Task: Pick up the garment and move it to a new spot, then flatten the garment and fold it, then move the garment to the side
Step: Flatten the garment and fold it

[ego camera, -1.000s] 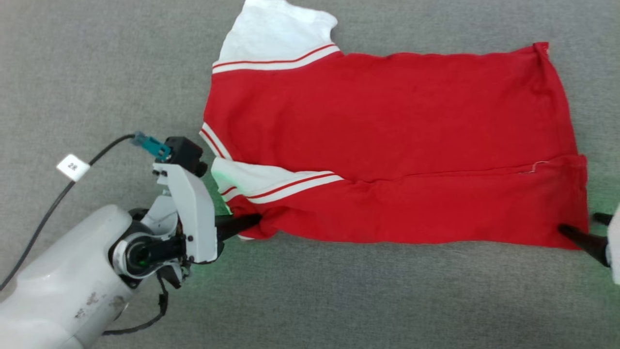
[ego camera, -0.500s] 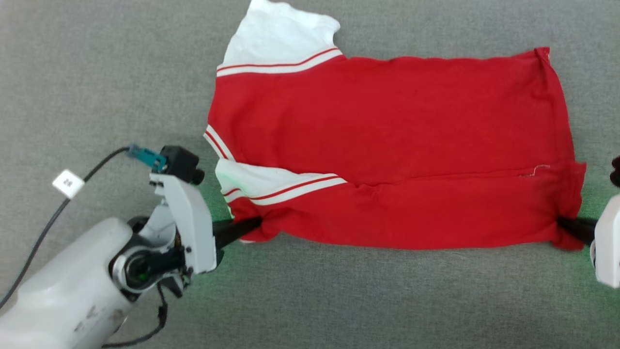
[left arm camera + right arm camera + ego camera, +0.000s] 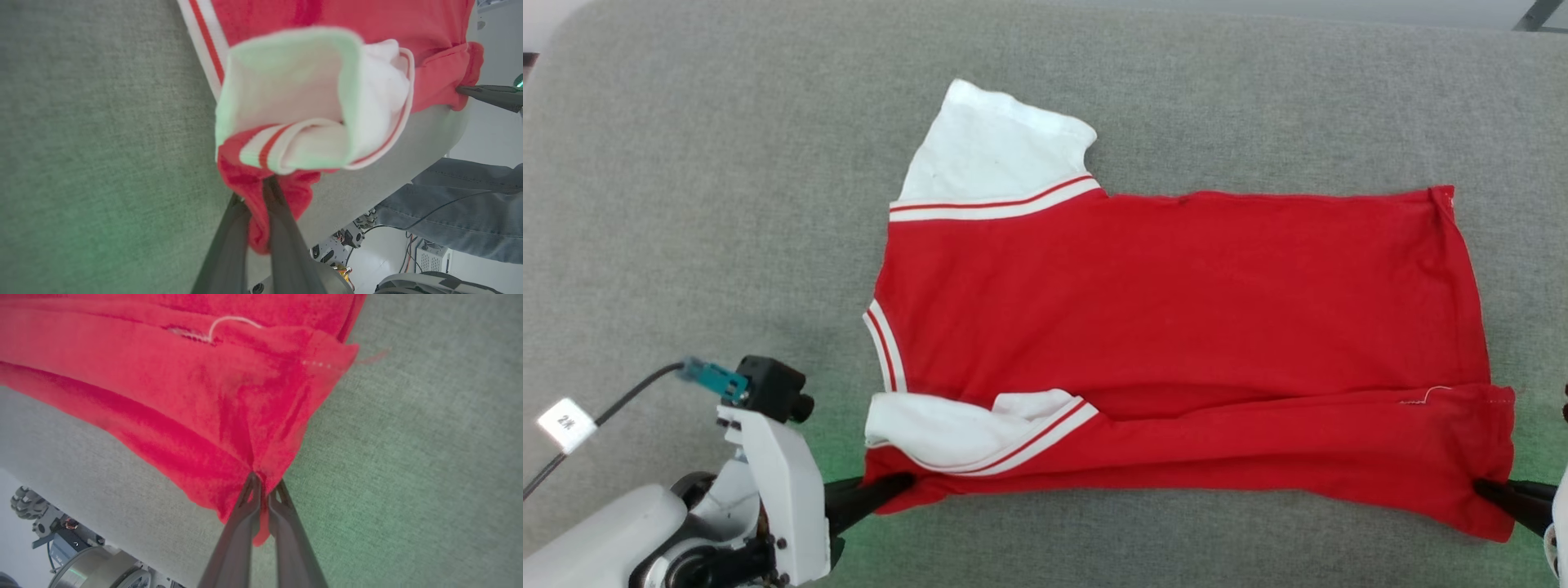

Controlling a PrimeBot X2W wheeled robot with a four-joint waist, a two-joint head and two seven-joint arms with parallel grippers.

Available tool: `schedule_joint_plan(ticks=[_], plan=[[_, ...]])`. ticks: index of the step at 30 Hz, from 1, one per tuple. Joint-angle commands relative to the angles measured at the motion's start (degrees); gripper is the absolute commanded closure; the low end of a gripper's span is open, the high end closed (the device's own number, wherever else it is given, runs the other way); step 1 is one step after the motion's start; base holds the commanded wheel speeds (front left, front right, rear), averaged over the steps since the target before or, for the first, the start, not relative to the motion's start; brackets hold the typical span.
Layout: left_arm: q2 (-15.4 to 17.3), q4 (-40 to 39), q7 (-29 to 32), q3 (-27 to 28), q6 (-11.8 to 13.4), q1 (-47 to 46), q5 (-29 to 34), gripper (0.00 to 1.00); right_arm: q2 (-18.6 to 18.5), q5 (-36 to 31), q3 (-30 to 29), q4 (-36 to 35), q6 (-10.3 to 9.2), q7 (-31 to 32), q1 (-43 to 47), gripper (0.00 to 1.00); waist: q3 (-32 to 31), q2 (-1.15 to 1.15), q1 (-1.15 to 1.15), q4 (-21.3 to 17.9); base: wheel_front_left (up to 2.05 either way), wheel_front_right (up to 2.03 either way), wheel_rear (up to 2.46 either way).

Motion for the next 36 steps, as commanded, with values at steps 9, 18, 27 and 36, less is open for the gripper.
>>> schedule_joint_plan(ticks=[9, 18, 27, 36], plan=[[0.15, -2.82, -8.48, 2.69, 1.83, 3.05, 1.66, 0.00, 5.55, -2.24, -7.73, -5.73, 0.01, -4.45, 1.94, 0.00, -1.66, 0.00, 0.00, 0.39, 0.00, 0.00, 0.00], [-4.41, -0.11, -31.73, 9.35, 5.84, 8.47, 6.08, 0.00, 13.03, -13.64, -10.07, -3.60, 0.00, -23.69, -5.44, 0.00, -2.29, 0.00, 0.00, 1.91, 0.00, 0.00, 0.00], [-10.49, 8.11, -37.41, 18.30, 5.79, 4.67, 20.62, 0.00, 18.60, -21.05, -6.43, 3.07, 0.00, -43.36, -10.96, 0.00, -1.20, 0.00, 0.00, 0.13, 0.00, 0.00, 0.00], [-11.14, 20.56, -28.39, 16.33, -0.51, -18.80, 29.69, 0.00, 21.86, -20.32, -5.80, 4.49, -0.01, -48.22, -14.70, 0.00, 3.76, 0.00, 0.00, -7.77, 0.00, 0.00, 0.00]])
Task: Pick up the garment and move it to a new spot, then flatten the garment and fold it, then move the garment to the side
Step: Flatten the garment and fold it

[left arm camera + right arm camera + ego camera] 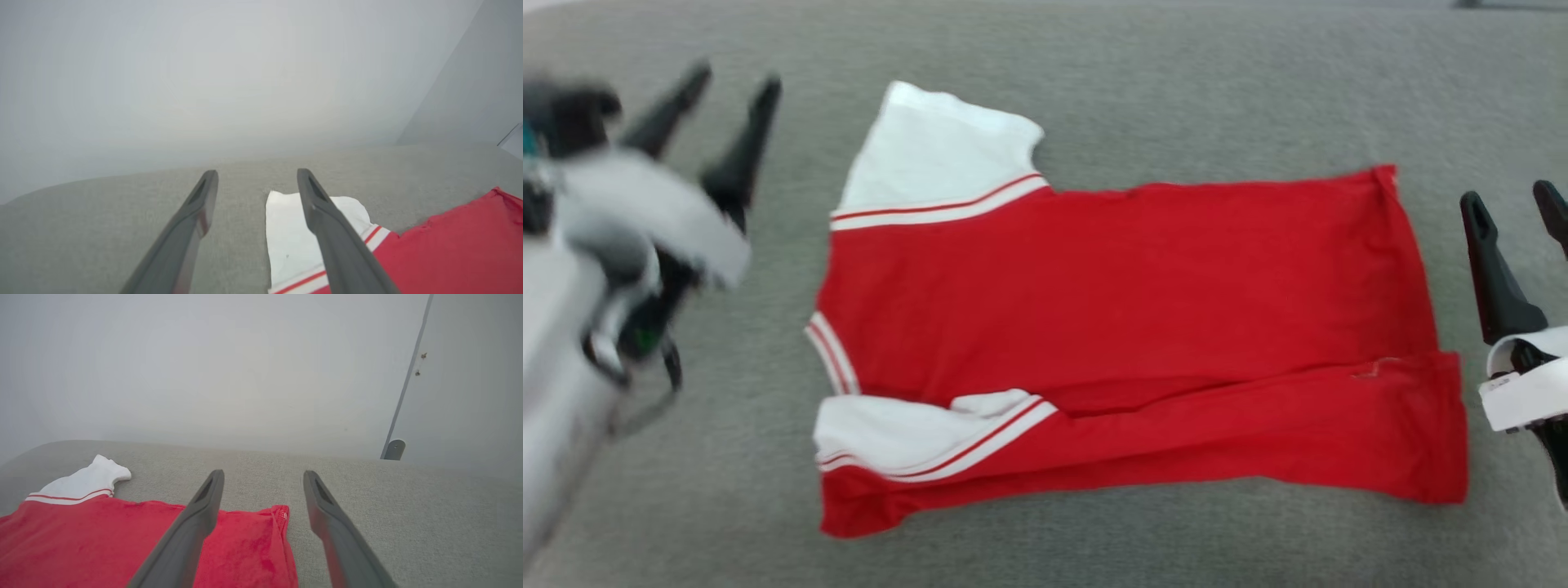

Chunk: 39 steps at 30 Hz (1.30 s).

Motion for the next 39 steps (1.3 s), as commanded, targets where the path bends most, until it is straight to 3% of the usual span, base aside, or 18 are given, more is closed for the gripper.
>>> schedule_joint_plan(ticks=[1, 7, 14, 20, 25, 26, 27, 28, 33, 39], plan=[[-0.81, 2.04, 1.95, -0.32, -0.94, -3.41, 0.29, 0.00, 0.57, 0.50, 0.21, -0.38, -0.03, -0.52, -1.23, 0.00, 4.00, 0.00, 0.00, -4.63, 0.00, 0.00, 0.00], [-3.12, 16.54, 16.52, -5.00, -4.70, -17.85, 1.52, 0.00, 1.28, 2.04, 1.60, -0.53, -0.03, -1.45, -2.37, 0.00, 7.35, 0.00, 0.00, -9.75, 0.00, 0.00, 0.00], [-3.85, 27.18, 37.88, -10.28, -5.96, -24.77, -2.81, 0.00, 1.21, 3.03, 3.22, 0.83, -0.03, -2.02, -2.97, 0.00, 9.29, 0.00, 0.00, -13.04, 0.00, 0.00, 0.00], [-2.29, 29.40, 45.18, -14.46, -5.94, -27.07, -3.35, 0.00, 1.05, 3.66, 4.28, 0.67, -0.03, -2.19, -3.37, 0.00, 11.38, 0.00, 0.00, -14.63, 0.00, 0.00, 0.00], [-4.88, 29.03, 51.08, -14.68, -6.06, -25.01, -10.27, 0.00, 0.65, 3.90, 4.05, 0.78, -0.03, -1.86, -3.15, 0.00, 11.87, 0.00, 0.00, -14.53, 0.00, 0.00, 0.00], [-5.00, 28.82, 51.64, -14.85, -6.10, -24.94, -10.96, 0.55, 0.49, 4.00, 3.87, 0.80, -0.03, -1.77, -3.23, 0.00, 11.88, 0.00, 0.00, -14.36, 0.00, 0.00, 0.00], [-5.41, 28.31, 52.04, -15.03, -6.13, -24.80, -11.69, 0.88, 0.34, 4.17, 3.71, 0.78, -0.03, -1.52, -3.43, 0.00, 11.83, 0.00, 0.00, -14.14, 0.00, 0.00, 0.00], [-5.63, 27.99, 52.08, -15.07, -6.19, -24.75, -12.40, 1.00, 0.16, 4.32, 3.73, 0.69, -0.03, -1.23, -3.74, 0.00, 11.76, 0.00, 0.00, -13.93, 0.00, 0.00, 0.00], [-5.11, 26.69, 50.03, -15.72, -6.17, -25.28, -13.19, 1.00, -1.09, 5.67, 5.17, 0.23, -0.03, 1.94, -5.91, 0.00, 11.43, 0.00, 0.00, -13.02, 0.00, 0.00, 0.00], [-5.13, 24.54, 48.04, -17.20, -6.16, -26.30, -14.44, 1.00, -3.66, 6.89, 10.32, 3.18, -0.03, 13.94, -16.08, 0.00, 11.29, 0.00, 0.00, -11.32, 0.00, 0.00, 0.00]])
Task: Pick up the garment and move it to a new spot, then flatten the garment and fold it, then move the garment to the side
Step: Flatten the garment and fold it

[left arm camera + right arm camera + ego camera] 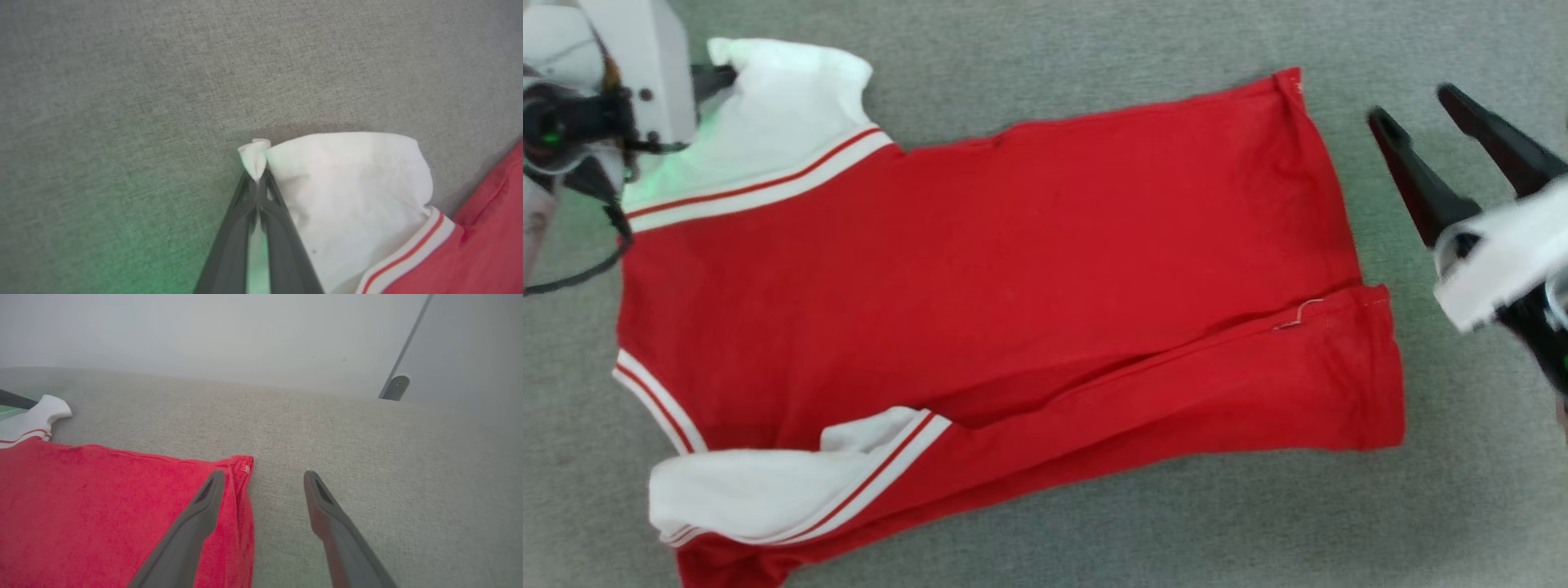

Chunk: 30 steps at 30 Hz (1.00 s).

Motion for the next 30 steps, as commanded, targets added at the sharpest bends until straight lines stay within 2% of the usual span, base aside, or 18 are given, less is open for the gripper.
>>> schedule_joint_plan(ticks=[1, 6, 12, 16, 17, 18, 19, 24, 30], plan=[[-1.28, 0.02, 0.49, -1.32, -0.51, 2.32, -0.30, 1.00, -0.29, 0.79, 0.90, 0.85, -0.03, 1.62, -1.61, 0.00, 0.03, 0.00, 0.00, 0.75, 0.00, 0.00, 0.00], [-2.77, -0.97, -0.88, -2.64, -0.41, 1.17, -1.65, 1.00, -1.65, 4.21, 6.53, 8.73, -0.04, 15.31, -12.95, 0.00, 0.57, 0.00, 0.00, 3.01, 0.00, 0.00, 0.00], [-4.53, -1.25, -1.82, -4.69, -0.40, -0.19, -2.77, 1.00, -2.84, 7.48, 12.50, 19.33, -0.03, 29.50, -21.57, 0.00, 1.13, 0.00, 0.00, 5.45, 0.00, 0.00, 0.00], [-5.33, -1.72, -2.62, -5.66, -0.40, -1.17, -3.65, 1.00, -3.28, 9.29, 15.92, 22.91, -0.03, 33.34, -23.98, 0.00, 1.42, 0.00, 0.00, 6.87, 0.00, 0.00, 0.00], [-5.50, -1.86, -2.65, -5.96, -0.40, -1.33, -3.92, 1.00, -3.46, 9.56, 16.28, 23.55, -0.03, 33.05, -24.51, 0.03, 1.44, 0.00, 0.00, 7.27, 0.00, 0.00, 0.00], [-5.61, -2.04, -2.94, -6.19, -0.40, -1.49, -4.18, 1.00, -3.45, 9.78, 16.47, 24.07, -0.03, 32.53, -24.87, 0.73, 1.43, 0.00, 0.00, 7.62, 0.00, 0.00, 0.00], [-5.72, -2.24, -3.53, -6.33, -0.39, -1.55, -4.55, 1.00, -3.45, 10.06, 16.65, 24.67, -0.03, 31.92, -25.07, 1.00, 1.32, 0.00, 0.00, 7.96, 0.00, 0.00, 0.00], [-6.22, -3.69, -7.53, -6.23, -0.38, -1.12, -6.66, 1.00, -5.01, 11.02, 16.90, 26.44, -0.04, 27.13, -24.49, 1.00, -0.50, 0.00, 0.00, 10.26, 0.00, 0.00, 0.00], [-4.54, -10.84, -15.11, -6.52, -0.38, 1.88, -9.06, 1.00, -9.68, 13.12, 17.90, 21.91, -0.03, 19.99, -20.08, 1.00, -5.92, 0.00, 0.00, 13.87, 0.00, 0.00, 0.00]])
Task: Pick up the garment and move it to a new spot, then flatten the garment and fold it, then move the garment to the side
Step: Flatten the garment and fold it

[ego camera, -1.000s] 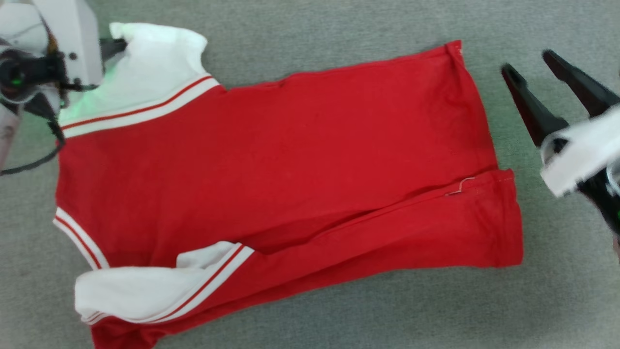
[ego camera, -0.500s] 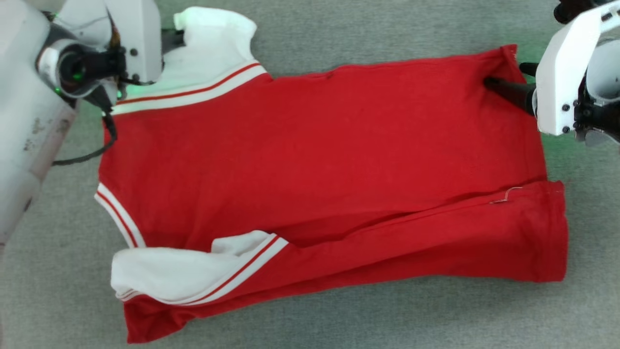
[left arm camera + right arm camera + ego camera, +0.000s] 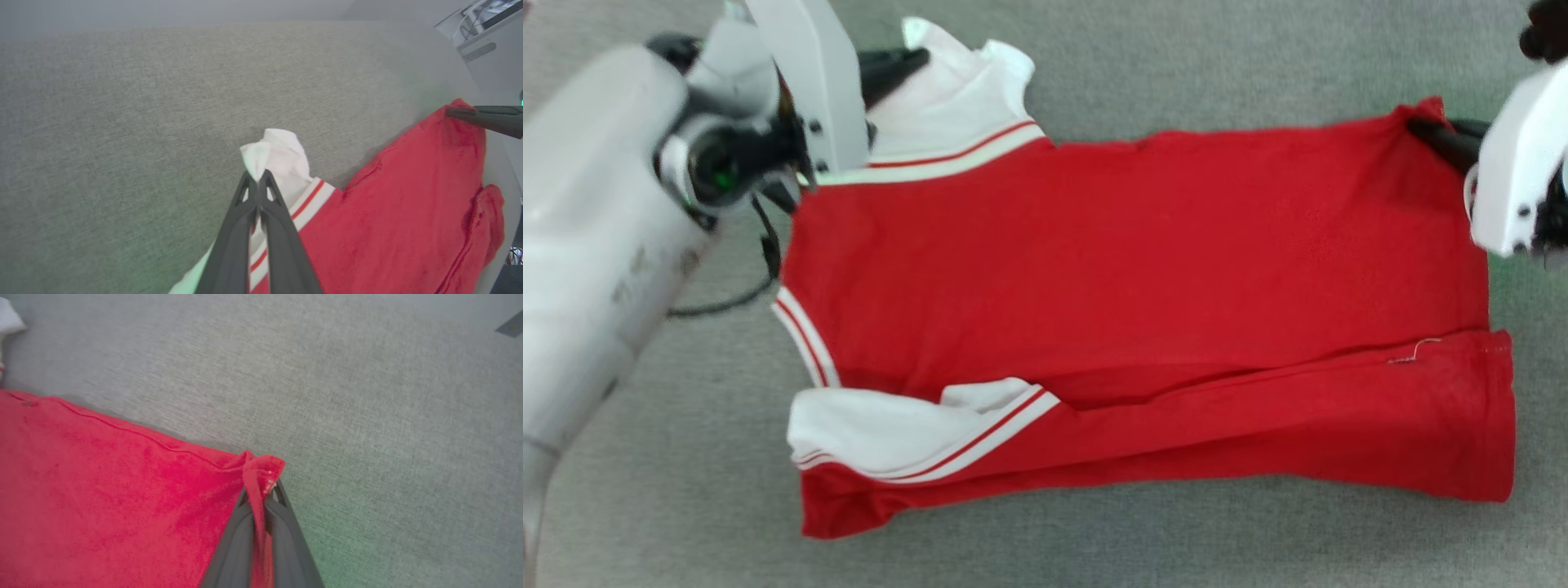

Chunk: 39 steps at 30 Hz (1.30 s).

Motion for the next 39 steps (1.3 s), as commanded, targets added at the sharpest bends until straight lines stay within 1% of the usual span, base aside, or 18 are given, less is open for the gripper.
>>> schedule_joint_plan(ticks=[1, 4, 7, 9, 12, 16, 19, 22, 23, 26, 31, 34, 37, 38, 39], plan=[[0.68, -1.68, -1.04, -0.32, -0.19, 1.86, -0.86, 1.00, -0.75, 1.13, 0.31, -1.36, -0.03, -0.92, 2.06, 1.00, -4.35, 0.00, 0.00, 3.23, 0.00, 0.00, 0.00], [3.48, -8.55, -4.82, -1.13, -0.19, 4.99, -1.84, 1.00, -4.06, 2.76, 0.27, -6.32, -0.04, -2.61, 6.72, 1.00, -7.50, 0.00, 0.00, 4.81, 0.00, 0.00, 0.00], [7.72, -15.92, -8.08, -2.50, -0.19, 9.11, -2.38, 1.00, -7.02, 4.46, -0.66, -11.19, -0.04, -2.78, 12.00, 1.00, -9.99, 0.00, 0.00, 5.91, 0.00, 0.00, 0.00], [11.00, -19.94, -10.30, -3.43, -0.19, 11.60, -1.90, 1.00, -8.71, 4.97, -1.66, -14.34, -0.03, -2.43, 15.49, 1.00, -11.16, 0.00, 0.00, 6.44, 0.00, 0.00, 0.00], [15.00, -25.23, -14.24, -4.18, -0.19, 15.60, -2.24, 1.00, -11.16, 5.14, -3.73, -18.62, -0.04, -1.46, 20.82, 1.00, -12.24, 0.00, 0.00, 7.09, 0.00, 0.00, 0.00], [20.03, -30.49, -20.35, -4.78, -0.19, 21.47, -2.51, 1.00, -12.90, 5.35, -7.59, -23.63, -0.04, 0.17, 28.03, 1.00, -12.98, 0.00, 0.00, 7.26, 0.00, 0.00, 0.00], [23.26, -33.60, -25.35, -5.28, -0.20, 26.31, -2.71, 1.00, -13.26, 5.40, -11.53, -26.23, -0.04, 1.65, 34.00, 1.00, -13.27, 0.00, 0.00, 7.31, 0.00, 0.00, 0.00], [24.94, -35.70, -29.92, -6.29, -0.20, 31.57, -3.25, 1.00, -13.16, 5.17, -15.07, -28.59, -0.04, 3.24, 39.67, 1.00, -13.07, 0.00, 0.00, 7.41, 0.00, 0.00, 0.00], [25.27, -36.06, -31.12, -6.68, -0.20, 33.07, -3.37, 1.00, -12.74, 5.32, -16.43, -29.20, -0.04, 3.66, 41.26, 1.00, -12.76, 0.00, 0.00, 7.43, 0.00, 0.00, 0.00], [24.78, -35.57, -34.40, -7.41, -0.20, 36.16, -3.60, 1.00, -11.09, 4.55, -19.66, -30.13, -0.04, 4.15, 44.66, 1.00, -11.81, 0.00, 0.00, 7.60, 0.00, 0.00, 0.00], [20.31, -31.17, -35.64, -9.08, -0.20, 38.50, -3.67, 1.00, -7.48, 2.64, -21.32, -28.08, -0.04, 4.70, 46.89, 1.00, -10.19, 0.00, 0.00, 8.06, 0.00, 0.00, 0.00], [16.92, -27.49, -35.88, -9.73, -0.20, 38.71, -3.67, 1.00, -5.82, 0.46, -20.49, -25.85, -0.03, 3.53, 45.77, 1.00, -9.45, 0.00, 0.00, 7.94, 0.00, 0.00, 0.00], [15.21, -24.36, -36.38, -10.08, -0.20, 38.42, -2.98, 1.00, -3.99, -0.62, -19.90, -24.18, -0.03, 1.20, 44.18, 1.00, -9.17, 0.00, 0.00, 7.58, 0.00, 0.00, 0.00], [14.67, -23.81, -36.61, -10.21, -0.20, 38.30, -2.87, 0.86, -3.44, -0.58, -19.49, -24.11, -0.04, 0.49, 43.84, 0.86, -9.25, 0.00, 0.00, 7.43, 0.00, 0.00, 0.00], [14.22, -23.46, -37.13, -10.07, -0.20, 38.20, -2.87, 0.65, -2.64, 0.22, -19.51, -24.15, -0.03, -0.28, 43.46, 0.58, -9.44, 0.00, 0.00, 7.24, 0.00, 0.00, 0.00]])
